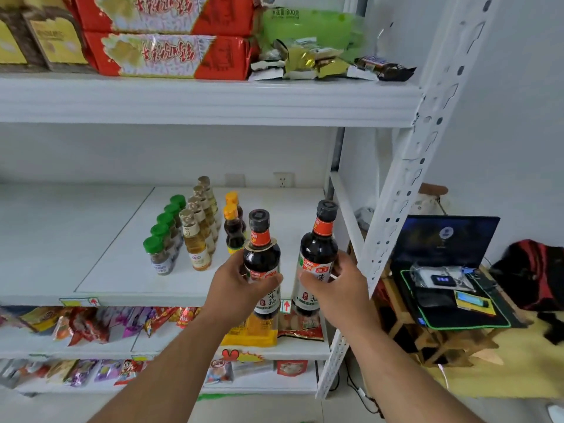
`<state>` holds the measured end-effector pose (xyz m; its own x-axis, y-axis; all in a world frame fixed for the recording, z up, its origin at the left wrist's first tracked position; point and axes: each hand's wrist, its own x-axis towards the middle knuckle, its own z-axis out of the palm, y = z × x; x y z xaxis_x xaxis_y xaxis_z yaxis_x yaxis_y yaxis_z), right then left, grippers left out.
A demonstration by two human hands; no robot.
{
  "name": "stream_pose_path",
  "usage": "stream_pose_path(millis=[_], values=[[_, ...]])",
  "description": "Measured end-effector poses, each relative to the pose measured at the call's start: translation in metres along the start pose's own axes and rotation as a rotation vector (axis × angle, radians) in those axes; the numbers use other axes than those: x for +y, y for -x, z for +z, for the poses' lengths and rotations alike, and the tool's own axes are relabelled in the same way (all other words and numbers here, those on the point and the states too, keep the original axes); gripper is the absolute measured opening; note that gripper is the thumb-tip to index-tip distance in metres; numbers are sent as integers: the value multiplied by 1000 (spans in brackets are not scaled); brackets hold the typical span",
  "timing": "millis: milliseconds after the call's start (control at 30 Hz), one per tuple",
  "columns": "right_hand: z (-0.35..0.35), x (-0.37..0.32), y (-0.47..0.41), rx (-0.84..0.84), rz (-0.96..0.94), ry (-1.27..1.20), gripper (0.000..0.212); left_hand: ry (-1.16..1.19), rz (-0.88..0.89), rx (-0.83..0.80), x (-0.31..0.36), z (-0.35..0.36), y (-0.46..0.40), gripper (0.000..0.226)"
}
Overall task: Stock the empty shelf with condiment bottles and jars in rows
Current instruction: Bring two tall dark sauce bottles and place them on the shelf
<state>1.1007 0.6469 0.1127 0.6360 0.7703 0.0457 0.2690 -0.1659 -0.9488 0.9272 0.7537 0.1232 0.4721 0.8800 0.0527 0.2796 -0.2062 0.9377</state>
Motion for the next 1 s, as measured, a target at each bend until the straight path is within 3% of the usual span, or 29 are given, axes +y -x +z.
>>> stream_pose_path(millis=[300, 667, 1000], values=[[3, 23, -79, -25, 32, 5, 50, 9, -47, 76, -15, 33, -64, 49], [29, 44, -125, 88, 133, 101, 58, -26, -38, -17, -45, 34, -136, 52], [39, 60, -144, 39, 164, 74, 69, -50, -29, -139, -58, 35, -163, 52]])
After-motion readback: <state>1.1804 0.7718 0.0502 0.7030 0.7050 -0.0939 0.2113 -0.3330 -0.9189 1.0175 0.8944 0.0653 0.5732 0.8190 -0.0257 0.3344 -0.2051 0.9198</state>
